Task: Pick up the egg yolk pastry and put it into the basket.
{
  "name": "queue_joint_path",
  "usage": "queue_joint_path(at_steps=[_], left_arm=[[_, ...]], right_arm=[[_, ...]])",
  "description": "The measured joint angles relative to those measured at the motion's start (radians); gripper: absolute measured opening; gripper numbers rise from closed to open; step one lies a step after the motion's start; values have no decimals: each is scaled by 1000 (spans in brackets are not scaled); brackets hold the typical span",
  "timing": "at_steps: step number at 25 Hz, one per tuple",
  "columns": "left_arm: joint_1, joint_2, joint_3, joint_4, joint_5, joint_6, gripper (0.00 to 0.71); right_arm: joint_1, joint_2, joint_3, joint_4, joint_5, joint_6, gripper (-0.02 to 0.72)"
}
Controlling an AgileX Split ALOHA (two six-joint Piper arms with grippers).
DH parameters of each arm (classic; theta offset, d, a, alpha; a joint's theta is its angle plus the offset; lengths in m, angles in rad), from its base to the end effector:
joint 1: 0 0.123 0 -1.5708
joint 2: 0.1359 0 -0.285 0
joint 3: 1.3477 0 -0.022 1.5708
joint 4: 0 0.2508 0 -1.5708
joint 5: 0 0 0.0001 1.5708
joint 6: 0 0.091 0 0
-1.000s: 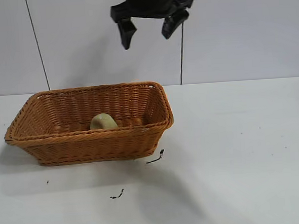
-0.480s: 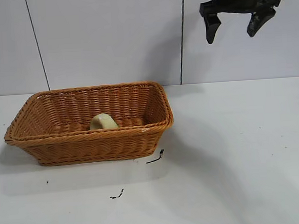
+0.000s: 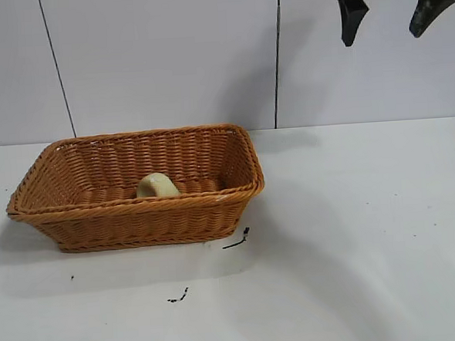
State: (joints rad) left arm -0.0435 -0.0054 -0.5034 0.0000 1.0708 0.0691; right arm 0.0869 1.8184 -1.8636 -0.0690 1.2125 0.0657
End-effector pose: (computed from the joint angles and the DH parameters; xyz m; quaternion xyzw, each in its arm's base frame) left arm -0.0065 0.0003 0.2774 0.0480 0.8522 0.0067 0.5209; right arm 0.3941 0.0284 0.3621 -0.0142 0.9694 -0.0157 0.2447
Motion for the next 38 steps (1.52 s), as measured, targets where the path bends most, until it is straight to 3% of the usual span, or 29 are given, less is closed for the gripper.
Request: queue_joint_path(at_steps=[8, 16, 24, 31, 38], left_arm=[[0, 0, 0, 0, 0, 0, 696], [0, 0, 0, 0, 0, 0, 696], [0, 0, 0, 0, 0, 0, 696], [0, 0, 0, 0, 0, 0, 696], [0, 0, 0, 0, 0, 0, 696]], right_arm=[[0, -465, 422, 5, 0, 13, 693], [0, -973, 904, 69, -4, -20, 693], [0, -1452, 1313, 75, -183, -31, 693], [0, -1678, 1374, 77, -182, -50, 693], [0, -1693, 1374, 83, -184, -51, 693]])
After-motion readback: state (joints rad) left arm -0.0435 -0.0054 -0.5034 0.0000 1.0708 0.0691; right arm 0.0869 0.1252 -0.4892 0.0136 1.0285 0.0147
